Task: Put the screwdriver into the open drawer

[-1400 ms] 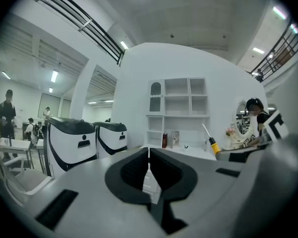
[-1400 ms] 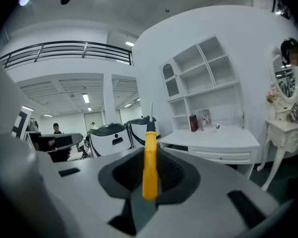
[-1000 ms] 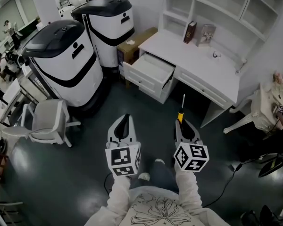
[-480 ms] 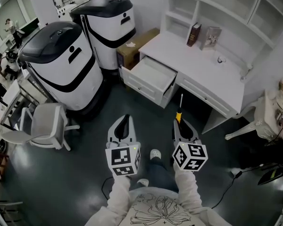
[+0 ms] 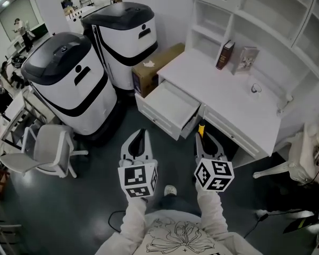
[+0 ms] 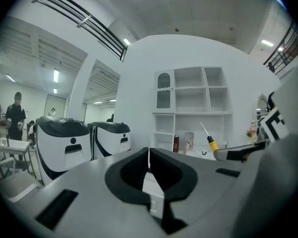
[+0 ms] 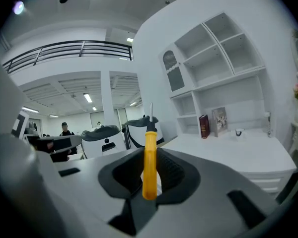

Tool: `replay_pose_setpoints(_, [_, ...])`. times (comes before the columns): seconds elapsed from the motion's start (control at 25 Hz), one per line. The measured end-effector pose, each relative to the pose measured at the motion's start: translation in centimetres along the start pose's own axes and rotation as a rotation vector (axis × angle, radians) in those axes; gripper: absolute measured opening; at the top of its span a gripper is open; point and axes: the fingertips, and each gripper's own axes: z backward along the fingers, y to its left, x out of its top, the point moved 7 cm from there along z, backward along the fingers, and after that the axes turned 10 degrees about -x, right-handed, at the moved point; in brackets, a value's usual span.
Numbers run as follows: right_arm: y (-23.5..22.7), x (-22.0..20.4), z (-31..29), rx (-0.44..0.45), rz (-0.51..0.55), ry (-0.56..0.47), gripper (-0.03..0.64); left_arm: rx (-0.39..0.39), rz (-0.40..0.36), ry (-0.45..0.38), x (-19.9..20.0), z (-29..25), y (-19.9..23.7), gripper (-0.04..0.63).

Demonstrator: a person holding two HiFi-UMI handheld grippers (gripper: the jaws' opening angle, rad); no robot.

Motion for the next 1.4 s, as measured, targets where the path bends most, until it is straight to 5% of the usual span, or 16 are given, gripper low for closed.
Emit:
replay_pose_setpoints(0.72, [-4.3, 2.3, -14.2, 0.060, -0.012, 0.049, 0.072, 0.076, 0.010, 0.035, 0.1, -13.1, 2.8, 0.009])
replay_pose_setpoints(1.4, [-3.0, 4.3, -29.5, 0.046, 0.001, 0.106, 0.072, 0.021, 0.034, 0.081, 0.7, -27.7, 10.9, 0.009])
